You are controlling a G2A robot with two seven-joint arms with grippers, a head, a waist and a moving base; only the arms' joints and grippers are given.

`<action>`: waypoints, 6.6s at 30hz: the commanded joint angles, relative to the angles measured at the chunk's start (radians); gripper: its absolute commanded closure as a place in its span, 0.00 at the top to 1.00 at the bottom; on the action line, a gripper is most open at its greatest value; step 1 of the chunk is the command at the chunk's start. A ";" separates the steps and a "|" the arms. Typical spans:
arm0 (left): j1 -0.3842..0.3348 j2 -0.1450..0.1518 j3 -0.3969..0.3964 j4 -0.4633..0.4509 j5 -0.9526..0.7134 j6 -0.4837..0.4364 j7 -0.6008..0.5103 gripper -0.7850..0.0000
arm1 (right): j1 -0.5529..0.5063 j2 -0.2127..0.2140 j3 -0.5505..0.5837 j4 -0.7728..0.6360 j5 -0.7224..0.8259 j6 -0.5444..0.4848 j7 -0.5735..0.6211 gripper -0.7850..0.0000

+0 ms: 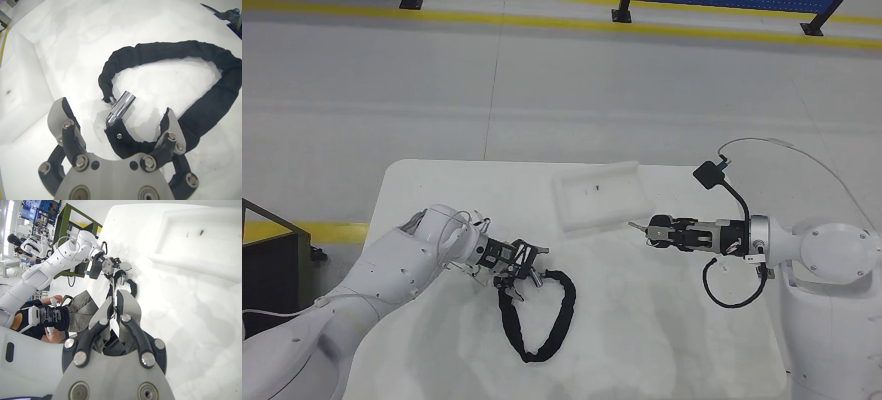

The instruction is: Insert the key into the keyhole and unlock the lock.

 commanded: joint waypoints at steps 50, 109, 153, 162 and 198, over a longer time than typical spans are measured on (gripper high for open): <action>-0.081 0.063 0.000 -0.255 -0.383 -0.080 -0.080 0.00 | -0.141 0.026 -0.121 -0.184 -0.051 0.064 -0.036 0.00; -0.061 -0.070 -0.087 -0.306 -0.503 -0.108 -0.154 0.00 | -0.060 0.404 -0.115 -0.443 0.085 0.371 -0.040 0.00; -0.038 -0.116 -0.137 -0.282 -0.514 -0.158 -0.232 0.00 | -0.044 0.586 -0.212 -0.443 0.165 0.522 -0.191 0.00; -0.050 -0.123 -0.120 -0.272 -0.531 -0.158 -0.242 0.00 | -0.013 0.598 -0.244 -0.443 0.152 0.532 -0.201 0.00; -0.086 -0.134 -0.063 -0.255 -0.580 -0.158 -0.237 0.00 | 0.059 0.646 -0.345 -0.439 0.168 0.579 -0.248 0.00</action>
